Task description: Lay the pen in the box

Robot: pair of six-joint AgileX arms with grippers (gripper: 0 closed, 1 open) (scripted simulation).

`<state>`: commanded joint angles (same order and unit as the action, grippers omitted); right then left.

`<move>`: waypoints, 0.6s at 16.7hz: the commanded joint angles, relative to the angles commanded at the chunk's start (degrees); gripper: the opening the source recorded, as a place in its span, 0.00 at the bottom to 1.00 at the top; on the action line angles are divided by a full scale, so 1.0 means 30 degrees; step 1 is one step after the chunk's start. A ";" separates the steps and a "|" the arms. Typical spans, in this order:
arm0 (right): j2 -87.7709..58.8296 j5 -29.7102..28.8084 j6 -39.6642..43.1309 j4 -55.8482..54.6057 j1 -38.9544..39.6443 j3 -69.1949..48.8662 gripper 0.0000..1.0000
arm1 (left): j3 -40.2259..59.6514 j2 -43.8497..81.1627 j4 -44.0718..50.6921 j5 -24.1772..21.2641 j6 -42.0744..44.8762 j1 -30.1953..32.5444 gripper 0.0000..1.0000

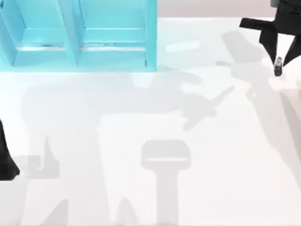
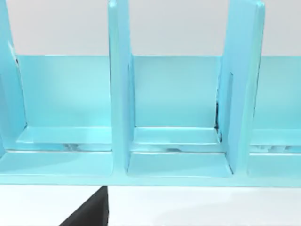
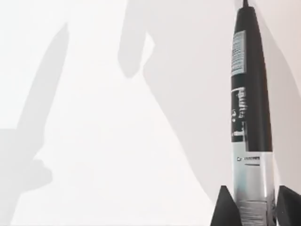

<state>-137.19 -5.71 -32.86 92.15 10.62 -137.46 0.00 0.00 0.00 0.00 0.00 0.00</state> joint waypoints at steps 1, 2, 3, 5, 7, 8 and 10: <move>0.0530 -0.1359 -0.1836 0.0209 -0.1040 0.1047 0.00 | 0.0000 0.0000 0.0000 0.0000 0.0000 0.0000 1.00; 0.1007 -0.2664 -0.3634 0.0356 -0.2036 0.2083 0.00 | 0.0000 0.0000 0.0000 0.0000 0.0000 0.0000 1.00; 0.1428 -0.3896 -0.5371 0.0441 -0.2979 0.3094 0.00 | 0.0000 0.0000 0.0000 0.0000 0.0000 0.0000 1.00; 0.2138 -0.6090 -0.8567 0.0438 -0.4671 0.4978 0.00 | 0.0000 0.0000 0.0000 0.0000 0.0000 0.0000 1.00; 0.2692 -0.7838 -1.1224 0.0252 -0.6050 0.6558 0.00 | 0.0000 0.0000 0.0000 0.0000 0.0000 0.0000 1.00; 0.2923 -0.8528 -1.2278 0.0117 -0.6609 0.7197 0.00 | 0.0000 0.0000 0.0000 0.0000 0.0000 0.0000 1.00; 0.3293 -0.9518 -1.3778 -0.0162 -0.7428 0.8139 0.00 | 0.0000 0.0000 0.0000 0.0000 0.0000 0.0000 1.00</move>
<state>-127.31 -34.27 -74.20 91.66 -11.67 -113.05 0.00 0.00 0.00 0.00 0.00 0.00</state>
